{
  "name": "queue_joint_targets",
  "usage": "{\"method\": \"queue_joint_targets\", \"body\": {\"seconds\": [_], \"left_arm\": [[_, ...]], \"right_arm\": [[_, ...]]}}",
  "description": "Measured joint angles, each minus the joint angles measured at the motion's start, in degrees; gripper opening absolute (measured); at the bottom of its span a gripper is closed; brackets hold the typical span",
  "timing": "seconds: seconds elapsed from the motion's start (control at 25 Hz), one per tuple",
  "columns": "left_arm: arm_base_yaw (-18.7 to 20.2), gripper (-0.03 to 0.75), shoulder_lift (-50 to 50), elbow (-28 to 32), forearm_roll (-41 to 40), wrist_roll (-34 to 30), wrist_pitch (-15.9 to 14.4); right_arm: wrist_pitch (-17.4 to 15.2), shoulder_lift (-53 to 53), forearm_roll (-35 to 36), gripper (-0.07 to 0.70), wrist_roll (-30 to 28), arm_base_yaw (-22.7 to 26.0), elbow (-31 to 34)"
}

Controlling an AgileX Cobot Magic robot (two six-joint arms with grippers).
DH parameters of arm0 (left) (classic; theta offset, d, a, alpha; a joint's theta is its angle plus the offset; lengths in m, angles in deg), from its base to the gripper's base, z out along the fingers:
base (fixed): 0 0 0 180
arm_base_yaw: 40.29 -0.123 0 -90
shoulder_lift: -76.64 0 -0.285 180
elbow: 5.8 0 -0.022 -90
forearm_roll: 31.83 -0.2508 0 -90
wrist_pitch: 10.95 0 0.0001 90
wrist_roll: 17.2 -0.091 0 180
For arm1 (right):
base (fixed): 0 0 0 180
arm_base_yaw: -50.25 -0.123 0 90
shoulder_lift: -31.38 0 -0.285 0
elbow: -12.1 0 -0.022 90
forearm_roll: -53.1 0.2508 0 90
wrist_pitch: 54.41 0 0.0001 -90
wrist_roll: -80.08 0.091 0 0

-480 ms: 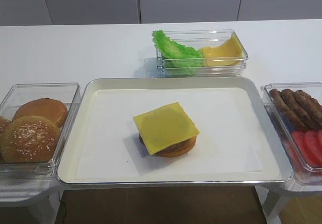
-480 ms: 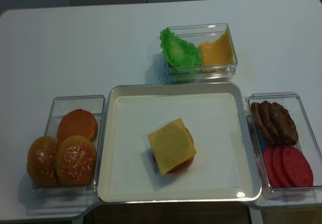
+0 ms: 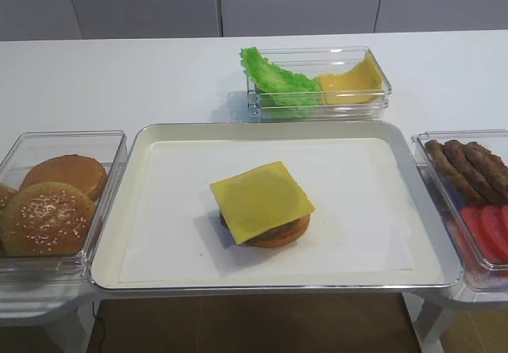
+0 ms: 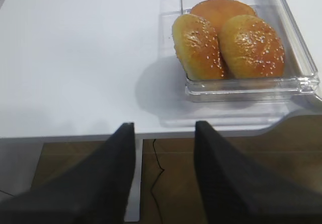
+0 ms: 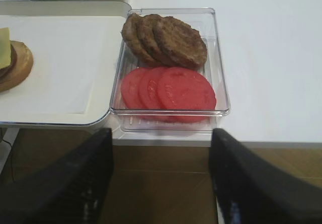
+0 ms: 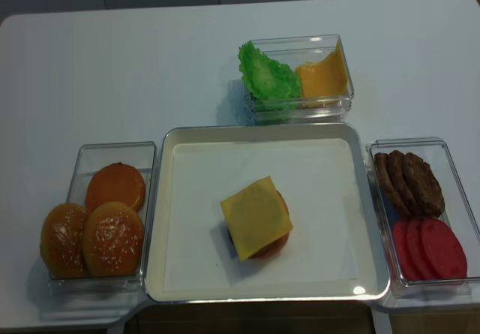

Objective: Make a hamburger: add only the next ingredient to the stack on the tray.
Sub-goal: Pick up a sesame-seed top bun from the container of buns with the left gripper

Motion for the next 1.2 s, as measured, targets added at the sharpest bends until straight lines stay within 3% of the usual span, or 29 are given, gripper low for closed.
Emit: {"method": "queue_joint_targets", "body": {"seconds": [0.28,0.52,0.72,0.96,1.2], "left_arm": [[0.0,0.305,0.0,0.0,0.1,0.0,0.0],[0.0,0.457,0.0,-1.6,1.6,0.0,0.4],[0.0,0.483,-1.0,-3.8,4.3,3.8,0.8],[0.0,0.483,-13.1,-5.1,4.4,7.1,1.3],[0.0,0.483,-27.5,-7.6,4.4,8.1,7.2]], "right_arm": [[0.0,0.0,0.0,0.470,0.0,0.0,0.0],[0.0,0.0,0.0,0.470,0.0,0.0,0.0],[0.0,0.0,0.0,0.470,0.0,0.0,0.0],[0.0,0.0,0.0,0.470,0.0,0.0,0.0],[0.0,0.0,0.0,0.470,0.0,0.0,0.0]]}}
